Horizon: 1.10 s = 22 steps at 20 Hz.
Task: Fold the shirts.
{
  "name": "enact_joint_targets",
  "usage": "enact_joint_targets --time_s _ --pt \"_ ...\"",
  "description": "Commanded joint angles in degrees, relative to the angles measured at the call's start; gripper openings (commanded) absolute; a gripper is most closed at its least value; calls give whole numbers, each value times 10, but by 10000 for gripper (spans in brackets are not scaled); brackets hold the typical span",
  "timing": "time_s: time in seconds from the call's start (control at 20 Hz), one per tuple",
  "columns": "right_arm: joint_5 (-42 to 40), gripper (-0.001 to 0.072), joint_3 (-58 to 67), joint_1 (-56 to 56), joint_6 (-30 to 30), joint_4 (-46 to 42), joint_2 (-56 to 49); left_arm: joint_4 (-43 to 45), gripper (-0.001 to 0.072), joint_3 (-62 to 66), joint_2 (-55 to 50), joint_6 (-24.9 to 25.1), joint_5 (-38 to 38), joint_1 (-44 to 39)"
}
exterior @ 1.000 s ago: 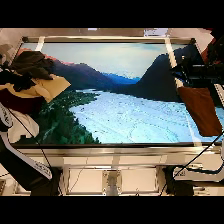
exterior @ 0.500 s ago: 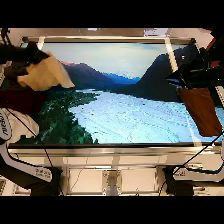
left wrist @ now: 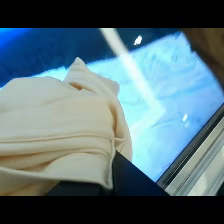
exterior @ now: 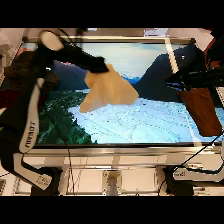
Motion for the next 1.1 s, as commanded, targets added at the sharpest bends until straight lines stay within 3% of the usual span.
enact_joint_targets --time_s 0.0,0.05,0.1,0.2,0.25,0.35,0.5,0.6,0.7,1.05 --pt "6 294 0 0 -30 -8 0 97 236 0 -57 -9 43 -112" --pt "6 295 0 1 -31 -21 0 103 680 0 -65 -9 78 -122" --pt "7 295 0 4 -32 -40 0 105 709 0 -66 -9 116 -123" --pt "8 298 -4 25 -36 -83 0 141 709 27 -65 -10 160 -110" --pt "8 335 -12 44 -49 -95 0 181 709 46 -63 -21 163 -99" --pt "-22 354 -50 101 -77 -118 0 283 708 58 -49 -71 146 -69" --pt "-124 353 -122 199 -100 -218 -2 365 704 47 -43 -114 -5 -8" --pt "-176 353 -163 252 -93 -271 -7 356 703 4 -43 -114 -105 36" --pt "-195 354 -197 287 -87 -269 -9 333 703 -50 -43 -112 -138 71" --pt "-292 353 -261 334 -85 -215 -11 225 703 -154 -65 -55 -67 100"
